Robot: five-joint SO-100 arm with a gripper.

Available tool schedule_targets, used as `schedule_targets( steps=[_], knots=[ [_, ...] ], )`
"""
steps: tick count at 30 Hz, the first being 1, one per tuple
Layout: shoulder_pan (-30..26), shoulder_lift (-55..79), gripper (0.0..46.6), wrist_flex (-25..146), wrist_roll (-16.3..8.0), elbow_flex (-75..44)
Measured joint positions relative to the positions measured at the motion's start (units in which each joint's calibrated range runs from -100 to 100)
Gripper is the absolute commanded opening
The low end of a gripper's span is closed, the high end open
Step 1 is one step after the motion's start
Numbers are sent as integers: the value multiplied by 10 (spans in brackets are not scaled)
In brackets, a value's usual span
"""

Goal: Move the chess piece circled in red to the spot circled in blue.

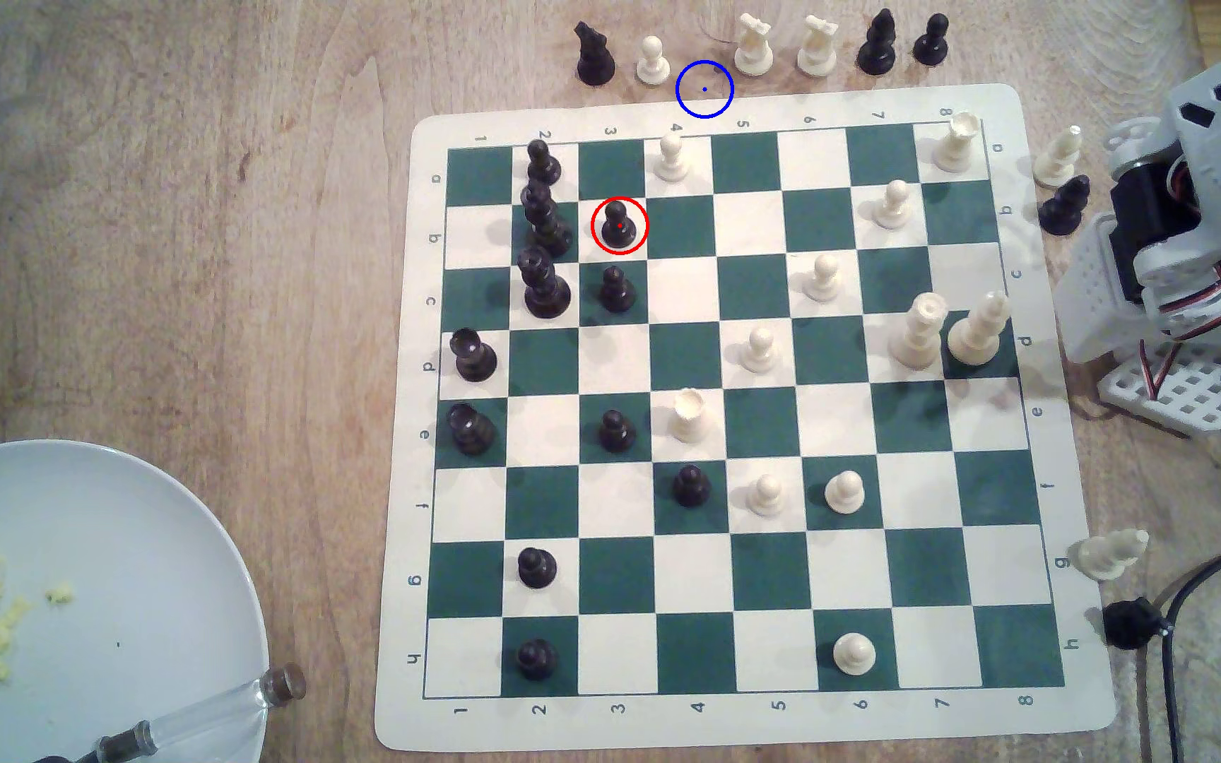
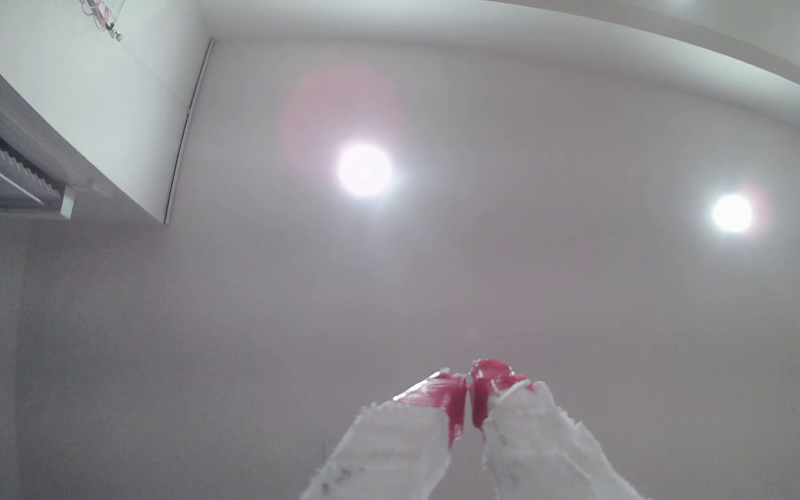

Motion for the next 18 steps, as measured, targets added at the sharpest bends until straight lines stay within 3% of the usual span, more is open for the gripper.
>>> schedule_targets(
  steps=[8,18],
  knots=[
    [-4,0,2,147,2,-9],
    [74,0,2,584,0,-91]
  ],
)
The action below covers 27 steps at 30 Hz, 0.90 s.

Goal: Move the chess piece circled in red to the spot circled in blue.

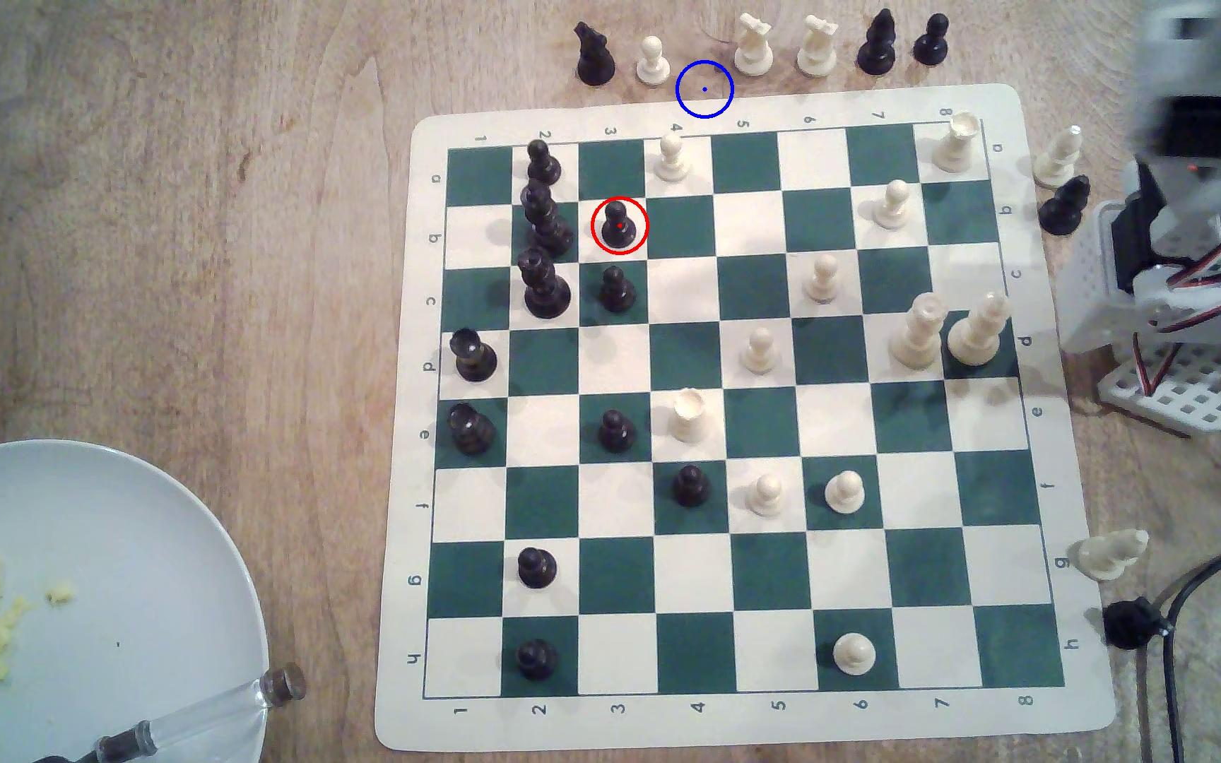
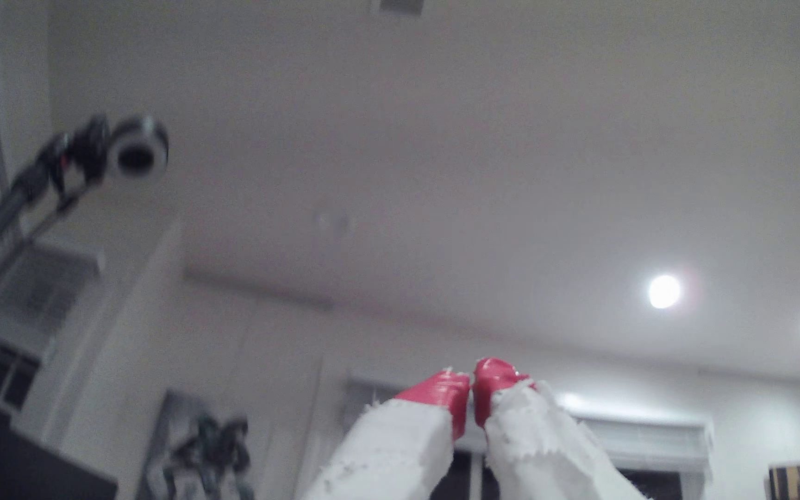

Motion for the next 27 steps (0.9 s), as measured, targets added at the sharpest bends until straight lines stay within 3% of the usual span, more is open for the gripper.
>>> schedule_targets(
  steps=[7,14,20,24,27],
  knots=[
    [59,-2,2,355,0,-38],
    [79,15,2,597,0,-88],
    [60,103,2,687,-22,-147],
    [31,161,2,720,-28,-165],
    [40,212,2,727,-29,-182]
  ],
)
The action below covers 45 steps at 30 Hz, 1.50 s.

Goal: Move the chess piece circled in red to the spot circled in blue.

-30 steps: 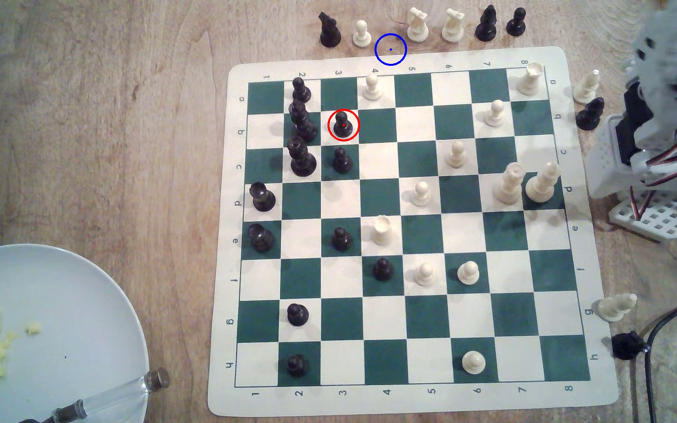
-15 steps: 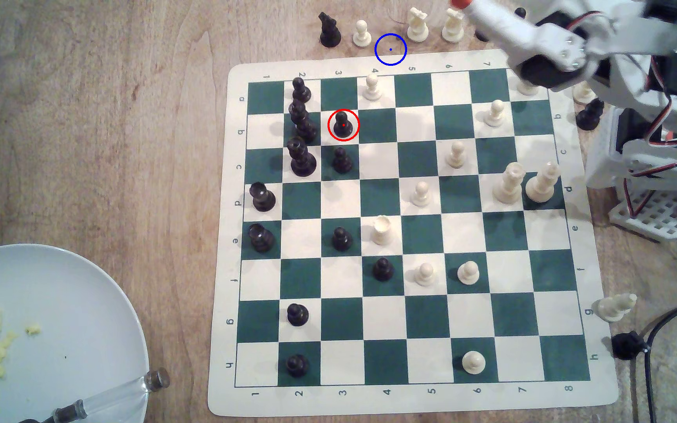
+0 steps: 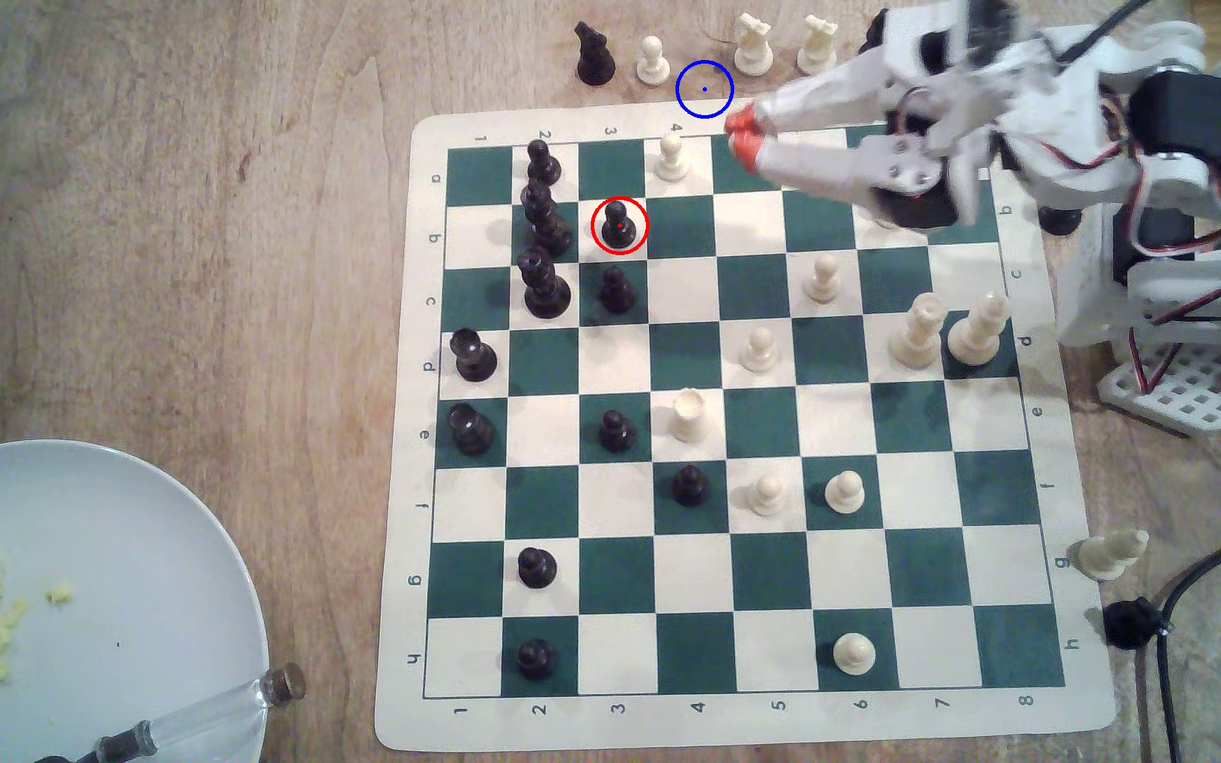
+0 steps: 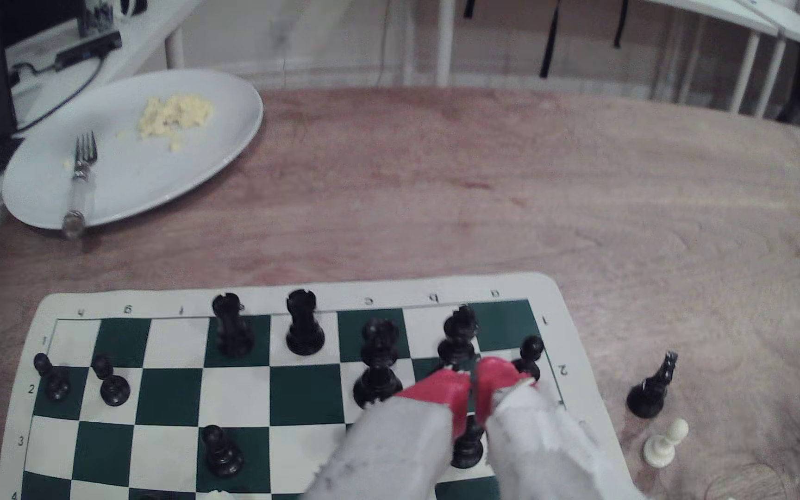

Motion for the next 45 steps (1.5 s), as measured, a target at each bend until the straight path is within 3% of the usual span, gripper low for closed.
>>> schedule_targets(
  steps=[6,13,15,19,22,25,30,45],
  knots=[
    [18,197,5,22,-19,-114],
    [18,344,41,41,-48,-205],
    [18,387,60,41,-67,-230],
    [18,438,104,36,-80,-249],
    [20,466,121,34,-81,-259],
    [33,503,103,34,-81,-276],
    [34,564,143,33,-81,-317],
    [39,693,141,29,-81,-407]
  ],
)
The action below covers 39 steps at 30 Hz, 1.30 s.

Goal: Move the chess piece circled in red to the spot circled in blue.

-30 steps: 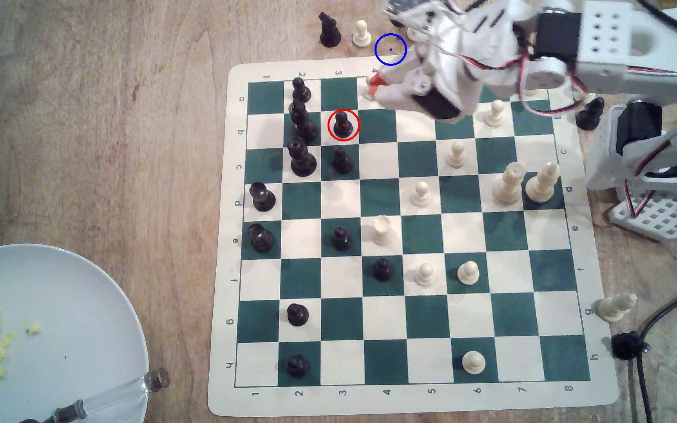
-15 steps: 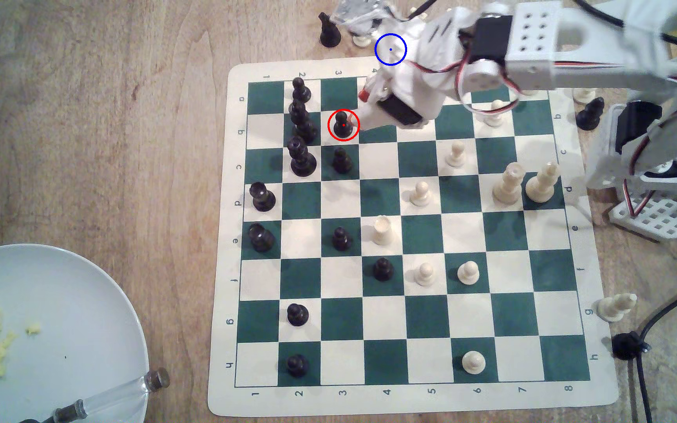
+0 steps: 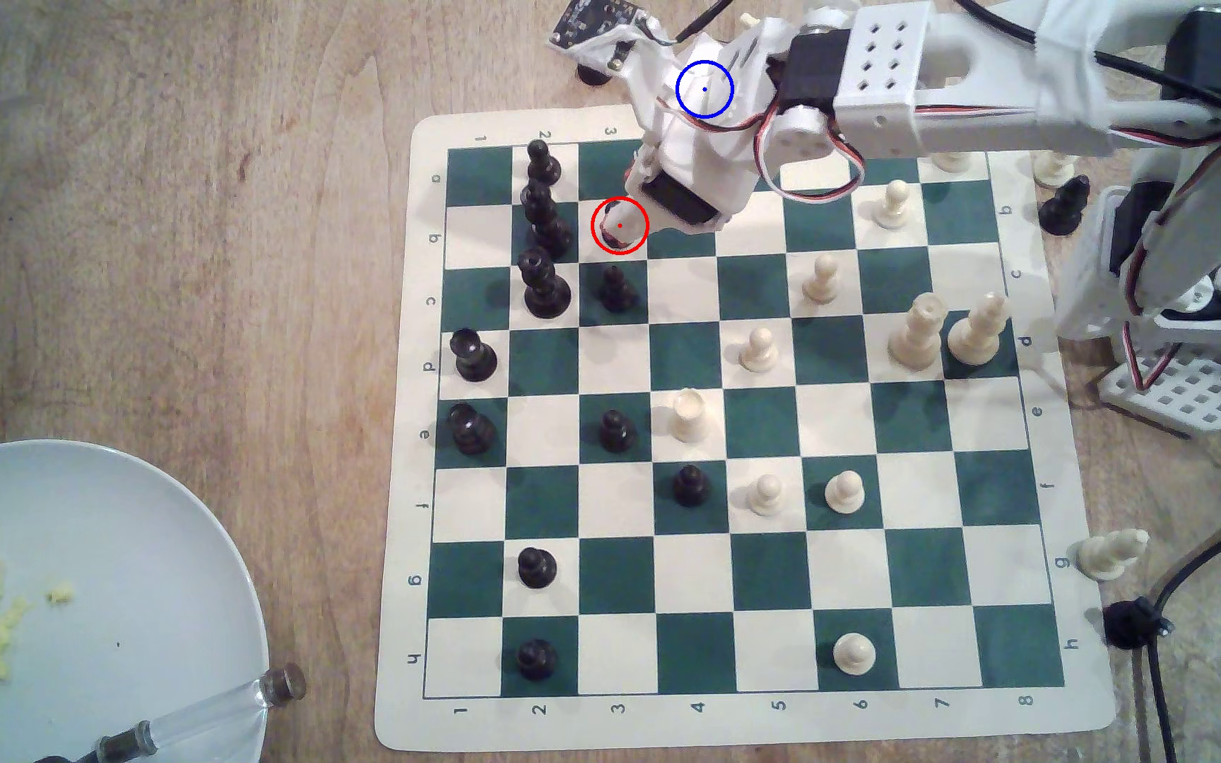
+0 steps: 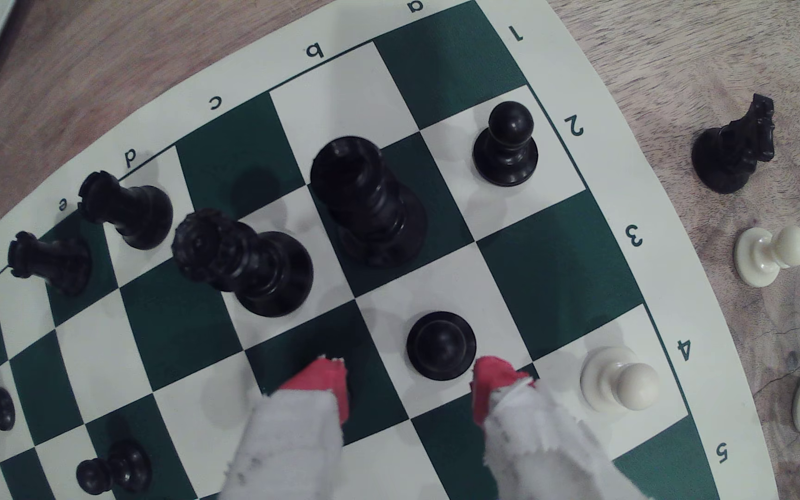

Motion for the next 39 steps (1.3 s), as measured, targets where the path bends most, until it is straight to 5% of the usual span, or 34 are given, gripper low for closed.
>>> schedule_targets(
  steps=[39],
  knots=[
    [7,85,140,-66,0,-3]
  ],
)
